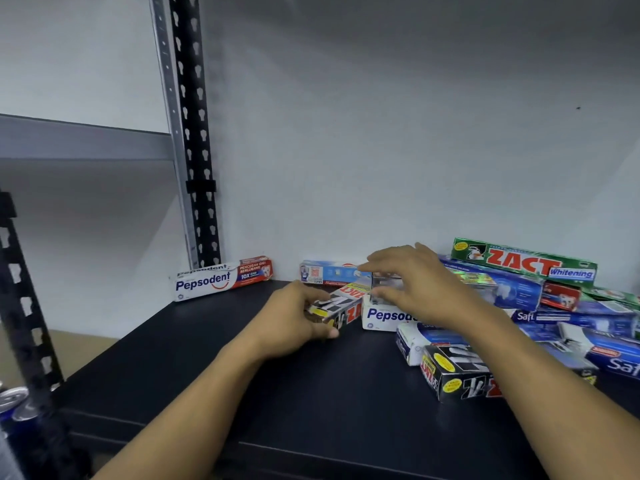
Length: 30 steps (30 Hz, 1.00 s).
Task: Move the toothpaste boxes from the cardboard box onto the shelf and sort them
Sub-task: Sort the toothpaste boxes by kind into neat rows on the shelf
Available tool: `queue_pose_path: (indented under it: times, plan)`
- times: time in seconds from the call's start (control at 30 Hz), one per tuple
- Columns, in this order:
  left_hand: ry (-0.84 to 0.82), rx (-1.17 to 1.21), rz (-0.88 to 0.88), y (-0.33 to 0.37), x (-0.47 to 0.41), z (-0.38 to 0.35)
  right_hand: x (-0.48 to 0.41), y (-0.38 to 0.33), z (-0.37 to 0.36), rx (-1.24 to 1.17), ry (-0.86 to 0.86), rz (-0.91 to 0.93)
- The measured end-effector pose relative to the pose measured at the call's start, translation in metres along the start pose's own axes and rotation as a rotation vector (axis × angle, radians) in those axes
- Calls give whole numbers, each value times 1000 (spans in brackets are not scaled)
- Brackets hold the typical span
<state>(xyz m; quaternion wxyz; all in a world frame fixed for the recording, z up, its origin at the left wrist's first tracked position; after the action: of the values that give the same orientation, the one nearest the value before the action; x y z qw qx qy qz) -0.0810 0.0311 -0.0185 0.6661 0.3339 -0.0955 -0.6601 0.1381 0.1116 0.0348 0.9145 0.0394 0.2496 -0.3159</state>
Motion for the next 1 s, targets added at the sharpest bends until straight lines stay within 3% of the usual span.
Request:
queue_pose_path:
  times: [0.2, 0.33, 0.63, 0.87, 1.0]
  plan:
    - [12, 39, -69, 12, 15, -4, -11, -29, -19, 234, -153, 142]
    - [-17, 114, -89, 6, 20, -7, -12, -34, -18, 279, -263, 63]
    - [-264, 206, -142, 2, 25, -8, 0, -22, 10, 131, -377, -130]
    - [313, -330, 45, -83, -4, 56, -13, -18, 6, -17, -294, -162]
    - [478, -467, 250, -125, -11, 82, -51, -6, -5, 26, -283, -194]
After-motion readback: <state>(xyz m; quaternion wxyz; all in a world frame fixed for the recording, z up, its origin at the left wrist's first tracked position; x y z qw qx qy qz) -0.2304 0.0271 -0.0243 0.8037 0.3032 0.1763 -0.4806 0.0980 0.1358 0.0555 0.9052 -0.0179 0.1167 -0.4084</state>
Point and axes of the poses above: each hand's wrist, its own x-axis away from the middle knuckle, its own z-axis out of the back of the hand, y = z × x, the point moved 2 cm from there along -x, towards the middle knuckle
